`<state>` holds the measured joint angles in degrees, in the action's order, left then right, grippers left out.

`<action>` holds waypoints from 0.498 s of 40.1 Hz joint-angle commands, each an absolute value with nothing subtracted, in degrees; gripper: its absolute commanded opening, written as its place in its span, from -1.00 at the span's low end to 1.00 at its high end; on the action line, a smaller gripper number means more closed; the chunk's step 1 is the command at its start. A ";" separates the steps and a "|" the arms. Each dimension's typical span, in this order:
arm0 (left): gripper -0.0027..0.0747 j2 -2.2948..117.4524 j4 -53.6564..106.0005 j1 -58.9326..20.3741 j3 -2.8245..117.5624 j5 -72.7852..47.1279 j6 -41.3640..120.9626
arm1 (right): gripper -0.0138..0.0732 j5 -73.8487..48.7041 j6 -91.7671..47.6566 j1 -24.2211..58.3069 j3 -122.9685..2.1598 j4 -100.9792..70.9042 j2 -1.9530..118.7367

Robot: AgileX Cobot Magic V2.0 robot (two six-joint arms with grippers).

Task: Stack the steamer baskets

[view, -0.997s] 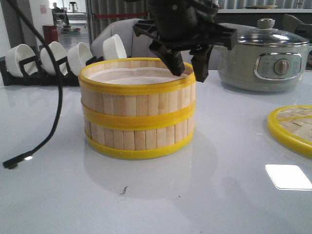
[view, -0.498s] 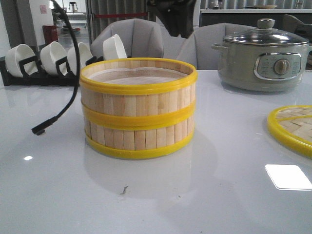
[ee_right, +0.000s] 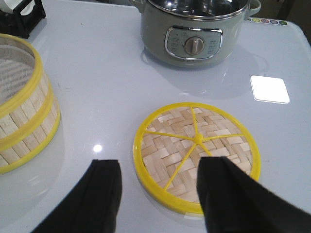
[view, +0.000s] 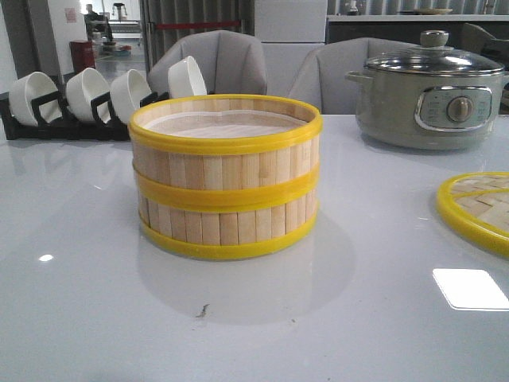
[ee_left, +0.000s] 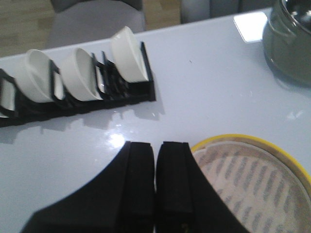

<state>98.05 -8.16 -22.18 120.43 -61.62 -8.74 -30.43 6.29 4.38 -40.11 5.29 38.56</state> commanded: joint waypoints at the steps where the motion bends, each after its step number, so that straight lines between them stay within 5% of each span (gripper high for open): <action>1: -0.68 89.96 -7.85 -19.10 119.11 -58.14 -8.41 | 0.38 -26.31 5.89 4.49 -42.33 6.26 38.70; 20: -0.68 58.34 -7.85 -11.32 80.73 -47.11 -9.01 | 0.38 -25.90 5.94 4.49 -42.33 5.76 38.70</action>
